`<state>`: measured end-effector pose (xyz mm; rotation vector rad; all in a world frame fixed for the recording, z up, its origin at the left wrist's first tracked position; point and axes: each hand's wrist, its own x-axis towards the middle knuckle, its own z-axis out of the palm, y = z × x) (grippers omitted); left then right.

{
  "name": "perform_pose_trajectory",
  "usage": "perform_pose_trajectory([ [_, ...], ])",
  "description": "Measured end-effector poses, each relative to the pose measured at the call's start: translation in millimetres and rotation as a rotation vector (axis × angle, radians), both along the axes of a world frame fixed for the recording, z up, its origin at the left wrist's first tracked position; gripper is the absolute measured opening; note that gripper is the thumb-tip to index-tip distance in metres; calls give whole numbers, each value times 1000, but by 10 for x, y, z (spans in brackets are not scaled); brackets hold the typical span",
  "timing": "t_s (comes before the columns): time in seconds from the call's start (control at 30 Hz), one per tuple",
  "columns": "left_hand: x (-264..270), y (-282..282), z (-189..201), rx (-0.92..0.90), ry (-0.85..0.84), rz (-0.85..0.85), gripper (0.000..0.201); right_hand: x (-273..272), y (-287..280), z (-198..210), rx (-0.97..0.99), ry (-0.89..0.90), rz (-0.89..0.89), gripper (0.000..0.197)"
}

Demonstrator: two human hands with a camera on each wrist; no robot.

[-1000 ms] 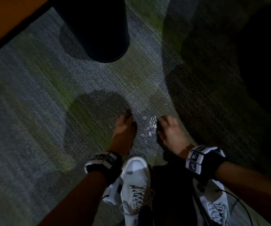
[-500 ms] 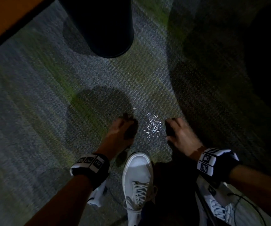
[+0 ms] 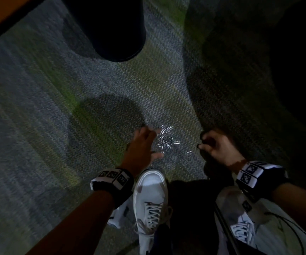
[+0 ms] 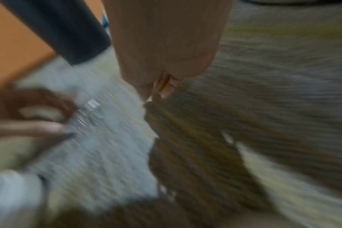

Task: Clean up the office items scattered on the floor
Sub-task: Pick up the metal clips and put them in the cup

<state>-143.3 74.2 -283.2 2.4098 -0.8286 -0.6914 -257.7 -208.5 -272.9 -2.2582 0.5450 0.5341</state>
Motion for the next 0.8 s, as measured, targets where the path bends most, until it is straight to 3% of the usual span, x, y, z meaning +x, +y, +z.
perform_pose_trajectory([
  [0.07,-79,-78,21,112,-63,-148,106,-140,36,-23,2,58,123,34],
  [0.13,-98,-175,0,194,-101,-214,112,-146,136,-38,-35,47,250,41],
  [0.37,136,-354,-3,136,-213,-91,72,488,379,-98,-85,-68,358,43],
  [0.47,42,-410,-31,74,-266,-294,67,594,242,-66,-36,-104,262,43],
  [0.53,-166,-462,-123,-43,-339,-470,55,530,81,-65,13,-129,98,39],
  [0.6,-363,-505,-237,-159,-348,-585,40,404,-52,-81,-57,-156,-16,34],
  [0.7,-295,-481,-254,-146,-378,-754,32,215,-110,-103,-178,-146,-21,35],
  [0.8,71,-395,-192,-95,-395,-800,31,113,-44,-122,-114,-94,-1,32],
])
